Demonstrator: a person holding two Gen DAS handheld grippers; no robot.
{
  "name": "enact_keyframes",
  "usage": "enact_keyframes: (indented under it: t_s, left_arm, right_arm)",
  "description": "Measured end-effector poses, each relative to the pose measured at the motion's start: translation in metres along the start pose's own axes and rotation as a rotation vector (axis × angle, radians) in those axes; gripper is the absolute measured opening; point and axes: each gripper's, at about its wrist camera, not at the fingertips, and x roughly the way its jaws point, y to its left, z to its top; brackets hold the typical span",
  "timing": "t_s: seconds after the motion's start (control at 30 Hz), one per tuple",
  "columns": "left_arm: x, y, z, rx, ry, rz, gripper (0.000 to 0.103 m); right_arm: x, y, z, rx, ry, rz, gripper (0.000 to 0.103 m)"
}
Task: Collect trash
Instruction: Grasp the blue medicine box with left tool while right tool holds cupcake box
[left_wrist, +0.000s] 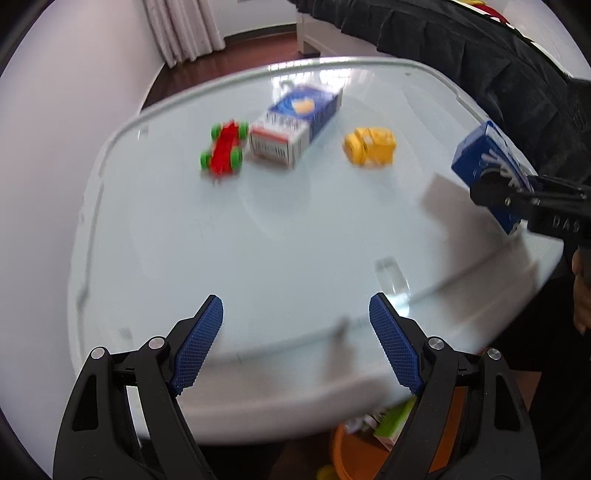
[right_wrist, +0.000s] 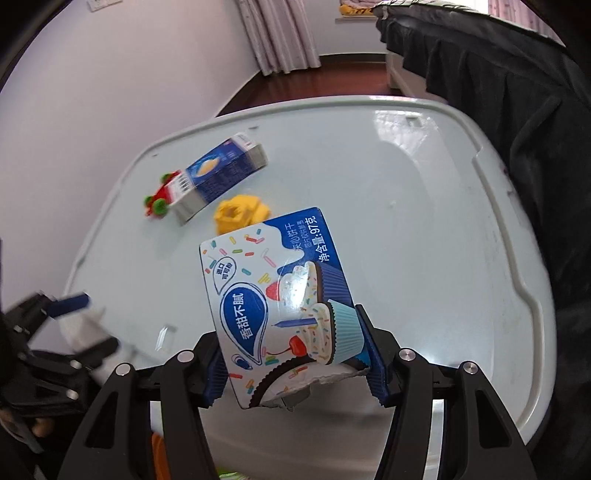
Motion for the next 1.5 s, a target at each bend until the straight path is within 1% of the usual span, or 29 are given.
enact_keyframes:
  t_s: [0.07,0.17,0.23,0.27,0.33,0.43,0.53,0.63,0.7,0.73,0.77,0.8,0.83,0.87,0.93,0.97,1.0,1.07,1.1,1.17,1.37,1.43,1.5]
  left_arm:
    - [0.001,0.001,0.019,0.034,-0.009,-0.002,0.080]
    - [0.009,0.004,0.055,0.081,-0.015,-0.003,0.080]
    - [0.020,0.006,0.081,0.107,-0.016,-0.008,0.080]
    - [0.027,0.007,0.095,0.120,-0.014,-0.023,0.080]
    - [0.039,0.004,0.113,0.142,-0.003,-0.022,0.080]
    - [0.055,-0.003,0.137,0.192,-0.010,-0.018,0.080]
    - [0.071,-0.011,0.152,0.241,-0.003,-0.045,0.080]
    - [0.087,-0.019,0.157,0.282,0.013,-0.062,0.080]
    - [0.102,-0.020,0.159,0.290,0.035,-0.064,0.080]
    - [0.110,-0.020,0.160,0.283,0.048,-0.059,0.080]
    - [0.116,-0.018,0.161,0.271,0.056,-0.063,0.082]
    - [0.119,-0.013,0.163,0.237,0.047,-0.099,0.082]
    - [0.121,-0.009,0.164,0.207,0.041,-0.115,0.082]
    - [0.121,-0.006,0.165,0.188,0.027,-0.114,0.082]
    - [0.119,-0.006,0.162,0.183,-0.007,-0.108,0.079]
    - [0.117,-0.008,0.160,0.186,-0.021,-0.106,0.072]
    - [0.114,-0.011,0.158,0.192,-0.036,-0.109,0.062]
    - [0.111,-0.020,0.156,0.196,-0.047,-0.088,0.058]
    - [0.110,-0.024,0.154,0.197,-0.053,-0.070,0.057]
    - [0.110,-0.027,0.155,0.187,-0.059,-0.055,0.056]
    - [0.110,-0.024,0.155,0.124,-0.064,-0.057,0.055]
    - [0.109,-0.021,0.158,0.109,-0.060,-0.042,0.054]
    - [0.109,-0.023,0.164,0.102,-0.054,-0.008,0.054]
  right_arm:
    - [0.000,-0.001,0.006,0.000,-0.026,-0.020,0.059]
    - [-0.004,-0.005,0.011,0.029,-0.045,0.009,0.059]
    - [-0.005,-0.007,0.014,0.041,-0.052,0.010,0.059]
    - [-0.005,-0.009,0.014,0.044,-0.053,0.012,0.059]
    - [-0.007,-0.011,0.015,0.055,-0.061,0.024,0.059]
    - [-0.008,-0.014,0.018,0.066,-0.073,0.026,0.059]
    - [-0.004,-0.018,0.022,0.087,-0.066,0.033,0.059]
    - [0.000,-0.023,0.024,0.121,-0.053,0.059,0.059]
    - [0.002,-0.025,0.025,0.129,-0.051,0.060,0.059]
    - [0.002,-0.025,0.025,0.128,-0.051,0.055,0.059]
    - [0.003,-0.026,0.025,0.127,-0.052,0.049,0.059]
    - [0.003,-0.026,0.026,0.127,-0.053,0.044,0.059]
    - [0.004,-0.026,0.026,0.129,-0.054,0.043,0.059]
    - [0.004,-0.027,0.026,0.132,-0.054,0.044,0.059]
    - [0.005,-0.028,0.027,0.137,-0.053,0.042,0.059]
    - [0.005,-0.028,0.027,0.139,-0.051,0.044,0.059]
    - [0.005,-0.027,0.026,0.140,-0.050,0.046,0.059]
    - [0.004,-0.025,0.026,0.138,-0.051,0.047,0.059]
    - [0.004,-0.024,0.025,0.135,-0.052,0.046,0.059]
    - [0.002,-0.022,0.025,0.128,-0.055,0.045,0.059]
    - [-0.004,-0.027,0.024,0.148,-0.067,0.035,0.059]
    - [-0.007,-0.031,0.023,0.166,-0.074,0.024,0.059]
    - [-0.010,-0.034,0.023,0.181,-0.082,0.021,0.059]
